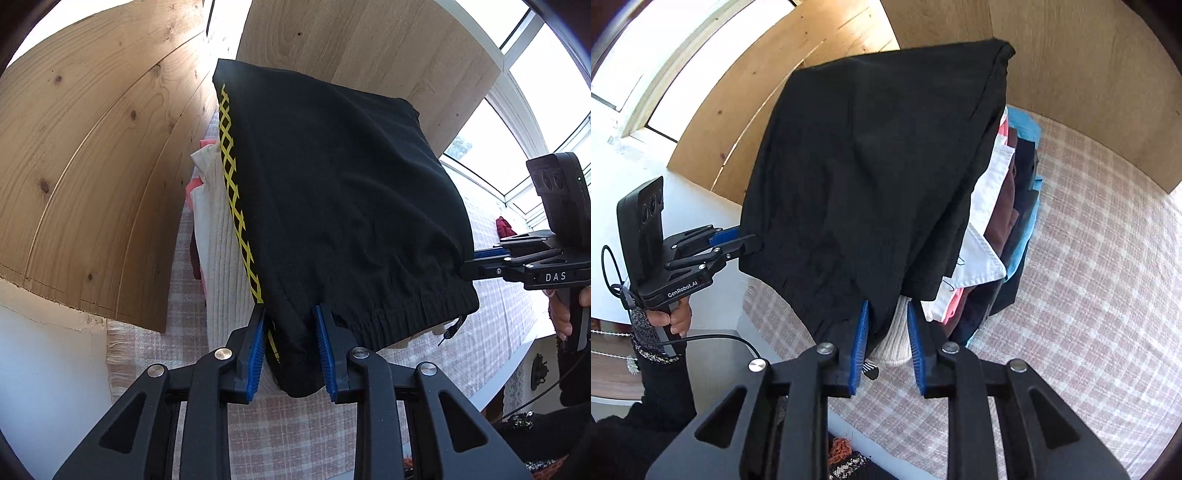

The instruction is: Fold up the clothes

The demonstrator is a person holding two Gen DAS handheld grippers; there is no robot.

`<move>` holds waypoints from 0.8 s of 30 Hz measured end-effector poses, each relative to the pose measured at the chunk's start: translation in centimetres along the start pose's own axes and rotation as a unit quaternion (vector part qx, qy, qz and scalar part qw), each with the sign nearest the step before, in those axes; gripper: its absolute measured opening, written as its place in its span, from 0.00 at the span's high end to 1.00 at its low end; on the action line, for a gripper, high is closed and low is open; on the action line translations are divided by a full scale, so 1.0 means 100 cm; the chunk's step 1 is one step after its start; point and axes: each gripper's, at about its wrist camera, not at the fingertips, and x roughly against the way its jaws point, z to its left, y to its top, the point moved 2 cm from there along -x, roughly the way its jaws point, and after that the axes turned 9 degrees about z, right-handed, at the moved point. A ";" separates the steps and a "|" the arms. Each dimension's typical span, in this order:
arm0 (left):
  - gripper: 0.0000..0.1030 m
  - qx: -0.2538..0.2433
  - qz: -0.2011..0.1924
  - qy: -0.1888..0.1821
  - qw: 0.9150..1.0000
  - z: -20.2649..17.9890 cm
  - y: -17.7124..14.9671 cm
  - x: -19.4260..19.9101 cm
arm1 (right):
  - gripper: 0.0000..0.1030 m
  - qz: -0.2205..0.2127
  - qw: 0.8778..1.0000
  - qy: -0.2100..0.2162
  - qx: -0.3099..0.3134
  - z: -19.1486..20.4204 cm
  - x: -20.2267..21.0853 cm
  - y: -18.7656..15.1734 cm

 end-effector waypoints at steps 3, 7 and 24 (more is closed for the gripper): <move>0.78 -0.007 -0.031 0.025 0.999 0.001 -0.002 0.028 | 0.79 -0.119 0.990 -0.060 0.050 0.015 0.043 0.002; 0.78 -0.016 -0.079 0.056 0.995 -0.004 0.017 0.057 | 0.79 -0.172 0.976 -0.088 0.099 0.030 0.024 0.029; 0.35 -0.009 -0.162 0.075 0.984 -0.008 0.037 0.069 | 0.45 -0.236 0.964 -0.123 0.022 0.010 0.043 -0.020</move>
